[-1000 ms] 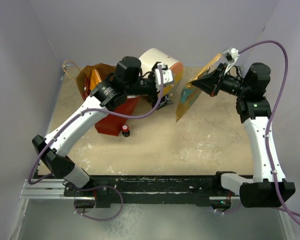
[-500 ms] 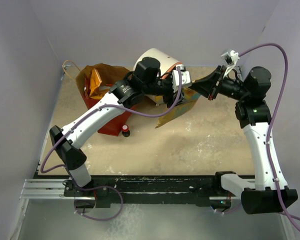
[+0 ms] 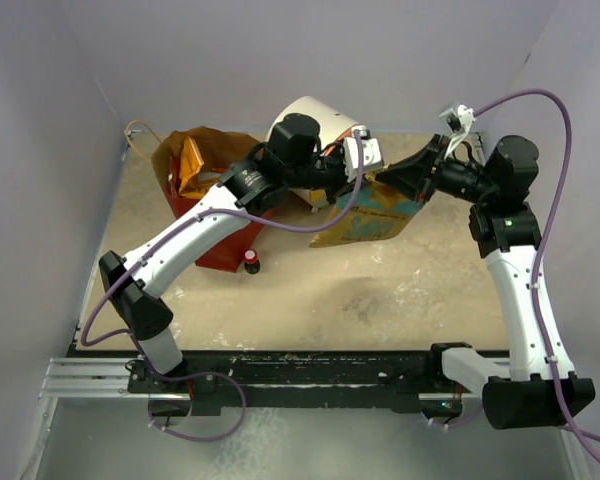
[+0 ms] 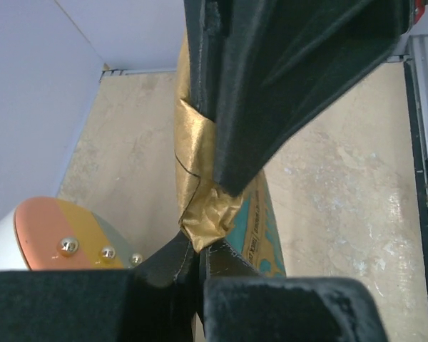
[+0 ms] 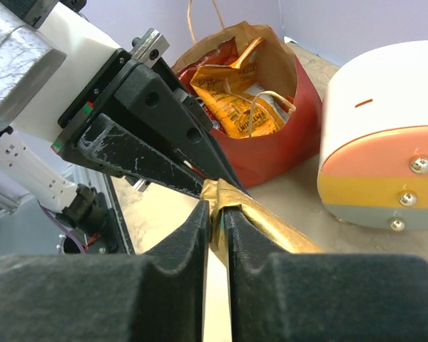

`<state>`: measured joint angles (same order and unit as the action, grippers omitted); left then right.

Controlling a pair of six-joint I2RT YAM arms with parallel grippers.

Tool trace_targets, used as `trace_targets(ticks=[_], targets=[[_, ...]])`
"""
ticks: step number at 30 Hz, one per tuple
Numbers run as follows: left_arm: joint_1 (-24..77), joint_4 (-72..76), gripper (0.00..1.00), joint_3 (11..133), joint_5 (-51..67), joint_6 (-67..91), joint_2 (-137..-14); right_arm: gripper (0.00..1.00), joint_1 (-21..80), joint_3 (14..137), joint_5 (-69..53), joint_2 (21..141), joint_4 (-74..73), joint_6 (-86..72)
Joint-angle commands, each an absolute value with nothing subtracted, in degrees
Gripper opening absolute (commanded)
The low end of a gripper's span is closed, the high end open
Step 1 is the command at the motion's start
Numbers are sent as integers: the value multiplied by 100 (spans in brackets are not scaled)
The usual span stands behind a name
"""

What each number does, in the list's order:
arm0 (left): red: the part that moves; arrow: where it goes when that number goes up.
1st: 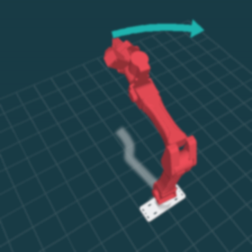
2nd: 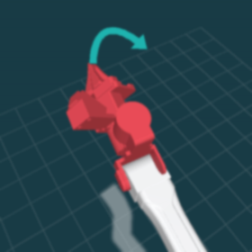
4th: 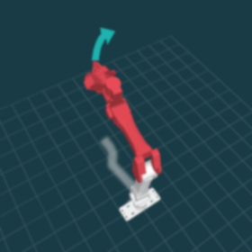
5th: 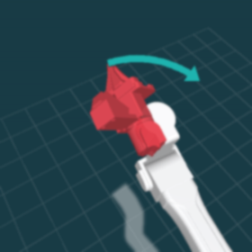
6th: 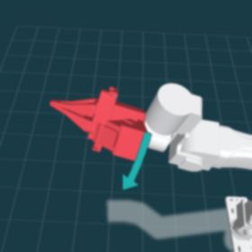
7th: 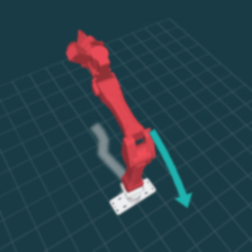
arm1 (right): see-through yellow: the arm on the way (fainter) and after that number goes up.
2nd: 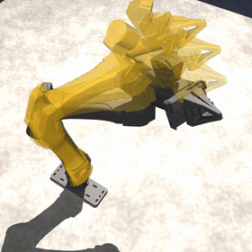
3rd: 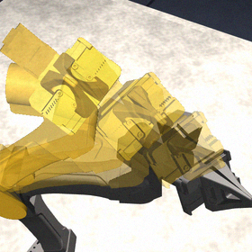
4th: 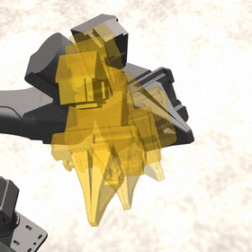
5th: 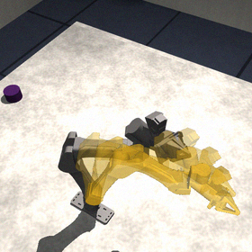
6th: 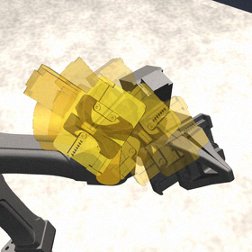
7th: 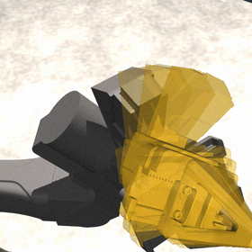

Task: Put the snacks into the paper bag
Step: Pick up the snack from the center of the board.

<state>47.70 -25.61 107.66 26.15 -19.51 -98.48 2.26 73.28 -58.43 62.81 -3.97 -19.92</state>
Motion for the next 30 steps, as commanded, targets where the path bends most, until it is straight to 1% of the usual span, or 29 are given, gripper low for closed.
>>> trace_targets(ticks=[1,8,9,10,11,17,24,30], targets=[[4764,-2290,0,10809,2228,-1960,-9460,22,264,7660,-5841,6165,-525,-1752],[4695,-2579,0,10791,1772,-1969,-8966,57,255,8113,-5998,6177,-1313,-1214],[4644,-2613,0,10768,1752,-1950,-8875,66,255,8165,-6069,6146,-1384,-1131],[4586,-2633,0,10744,1748,-1906,-8781,72,255,8193,-6138,6103,-1422,-1087],[4518,-2641,0,10714,1742,-1840,-8662,75,255,8237,-6201,6054,-1438,-1068],[4146,-2756,0,10794,1829,-1447,-8036,77,154,8636,-6330,5857,-1778,-797],[3204,-2917,0,11327,1188,-905,-7685,76,-71,8566,-6364,5752,-1583,-963],[2525,-3107,0,11583,420,-1290,-7608,76,-123,8452,-6365,5706,-1492,-1028]])
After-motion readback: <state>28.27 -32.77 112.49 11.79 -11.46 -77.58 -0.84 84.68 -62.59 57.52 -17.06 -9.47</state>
